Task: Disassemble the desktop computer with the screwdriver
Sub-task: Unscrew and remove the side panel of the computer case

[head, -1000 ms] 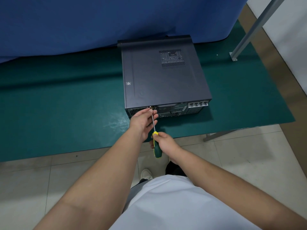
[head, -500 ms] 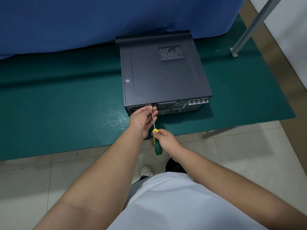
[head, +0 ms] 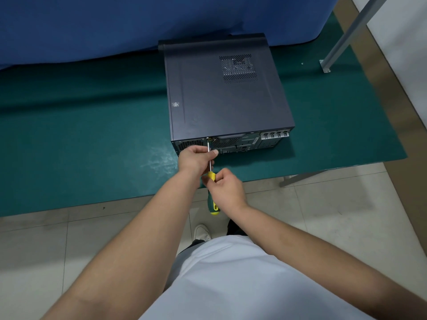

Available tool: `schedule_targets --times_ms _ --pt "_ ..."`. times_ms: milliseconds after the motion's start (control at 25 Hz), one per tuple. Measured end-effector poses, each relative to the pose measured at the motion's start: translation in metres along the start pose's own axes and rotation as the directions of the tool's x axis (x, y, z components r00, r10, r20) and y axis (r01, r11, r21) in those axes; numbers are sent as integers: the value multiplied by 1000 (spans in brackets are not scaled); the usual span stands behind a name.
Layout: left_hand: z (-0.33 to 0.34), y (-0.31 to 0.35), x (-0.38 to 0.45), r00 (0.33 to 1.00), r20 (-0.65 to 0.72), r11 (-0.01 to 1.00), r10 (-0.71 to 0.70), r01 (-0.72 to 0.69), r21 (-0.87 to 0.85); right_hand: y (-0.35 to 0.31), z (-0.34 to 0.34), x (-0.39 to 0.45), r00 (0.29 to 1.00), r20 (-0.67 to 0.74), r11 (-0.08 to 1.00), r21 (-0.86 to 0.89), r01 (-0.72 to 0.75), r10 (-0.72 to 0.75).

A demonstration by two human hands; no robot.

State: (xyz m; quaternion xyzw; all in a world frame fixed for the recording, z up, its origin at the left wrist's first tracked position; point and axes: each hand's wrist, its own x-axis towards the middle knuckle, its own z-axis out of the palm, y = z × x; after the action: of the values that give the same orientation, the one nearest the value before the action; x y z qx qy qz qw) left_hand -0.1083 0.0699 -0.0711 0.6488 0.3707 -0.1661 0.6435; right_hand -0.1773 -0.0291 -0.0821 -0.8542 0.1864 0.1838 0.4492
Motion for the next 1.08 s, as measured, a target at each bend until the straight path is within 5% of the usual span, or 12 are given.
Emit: schedule_targets --times_ms 280,360,480,560,640,920,1080 --pt "-6 -1 -2 999 47 997 18 -22 75 -4 -1 5 998 -24 997 -55 -54 53" --pt "-7 1 -3 996 87 997 20 -26 68 -4 -6 7 974 190 964 210 -165 125" --pt "-9 4 -8 989 148 998 -28 35 -45 1 -15 3 816 570 712 534 -457 96" --pt "-12 5 -10 979 198 994 -43 63 -94 7 -19 2 755 654 596 588 -548 49" --pt "-15 7 -10 967 253 994 -39 64 -94 12 -22 3 766 641 554 624 -551 40" --pt "-17 4 -10 973 222 996 -61 46 70 12 -15 5 906 413 797 514 -316 93" --pt "-18 2 -9 973 222 998 -61 59 15 8 -15 6 874 480 788 506 -350 80"
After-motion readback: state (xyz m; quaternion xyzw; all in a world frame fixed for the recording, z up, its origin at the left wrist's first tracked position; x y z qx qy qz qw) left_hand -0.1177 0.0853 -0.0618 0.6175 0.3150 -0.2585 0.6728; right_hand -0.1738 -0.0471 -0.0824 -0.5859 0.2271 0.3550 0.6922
